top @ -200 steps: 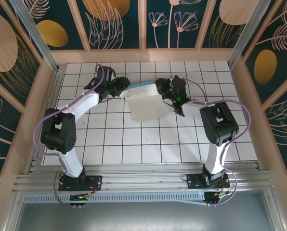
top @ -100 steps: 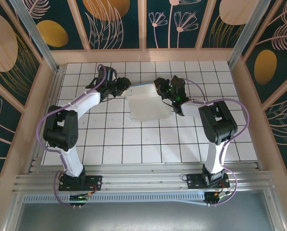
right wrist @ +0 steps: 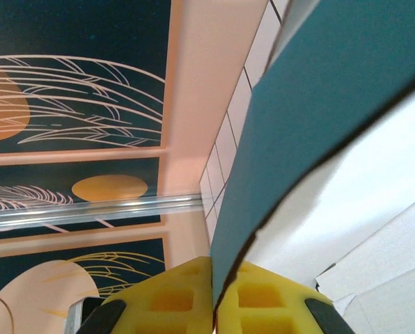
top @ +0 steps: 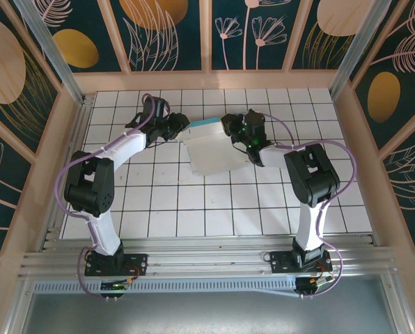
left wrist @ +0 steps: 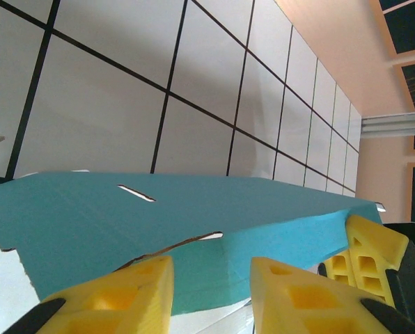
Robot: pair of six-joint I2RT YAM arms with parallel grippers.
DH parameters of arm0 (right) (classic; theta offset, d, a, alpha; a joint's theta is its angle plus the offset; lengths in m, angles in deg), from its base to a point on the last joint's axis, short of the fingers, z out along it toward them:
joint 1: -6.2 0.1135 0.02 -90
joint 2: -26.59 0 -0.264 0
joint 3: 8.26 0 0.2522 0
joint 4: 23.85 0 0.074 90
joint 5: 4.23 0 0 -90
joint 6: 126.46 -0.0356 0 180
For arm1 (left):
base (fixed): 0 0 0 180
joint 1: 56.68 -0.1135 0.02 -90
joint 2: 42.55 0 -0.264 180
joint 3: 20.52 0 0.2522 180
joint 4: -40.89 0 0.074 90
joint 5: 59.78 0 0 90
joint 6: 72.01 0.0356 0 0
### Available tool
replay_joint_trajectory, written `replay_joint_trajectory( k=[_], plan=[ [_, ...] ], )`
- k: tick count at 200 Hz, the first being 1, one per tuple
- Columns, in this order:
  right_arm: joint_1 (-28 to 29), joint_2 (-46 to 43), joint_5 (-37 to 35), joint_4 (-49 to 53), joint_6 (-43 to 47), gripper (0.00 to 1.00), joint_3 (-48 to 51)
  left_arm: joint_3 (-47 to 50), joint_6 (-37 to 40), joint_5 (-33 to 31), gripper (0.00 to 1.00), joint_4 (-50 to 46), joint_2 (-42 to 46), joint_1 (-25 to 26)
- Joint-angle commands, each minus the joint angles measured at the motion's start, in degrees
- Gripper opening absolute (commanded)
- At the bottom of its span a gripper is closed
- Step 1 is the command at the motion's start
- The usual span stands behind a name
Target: Fold the paper box
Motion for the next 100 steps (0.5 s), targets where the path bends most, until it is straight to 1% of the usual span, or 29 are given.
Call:
replay_joint_trajectory(
  k=[1, 48, 100],
  plan=[
    [0.78, 2.58, -0.86, -1.05, 1.21, 0.07, -1.28, -0.73, 0.49, 0.46, 0.33, -0.97, -2.44, 0.55],
    [0.78, 4.57, -0.17, -4.56, 1.30, 0.08, -0.93, -2.63, 0.38, 2.04, 0.27, -0.48, -5.04, 0.87],
    [0.83, 4.96, 0.63, -6.38, 1.21, 0.09, -0.05, -3.01, -0.84, 1.29, 0.22, 1.21, -6.82, 1.08]
  ],
)
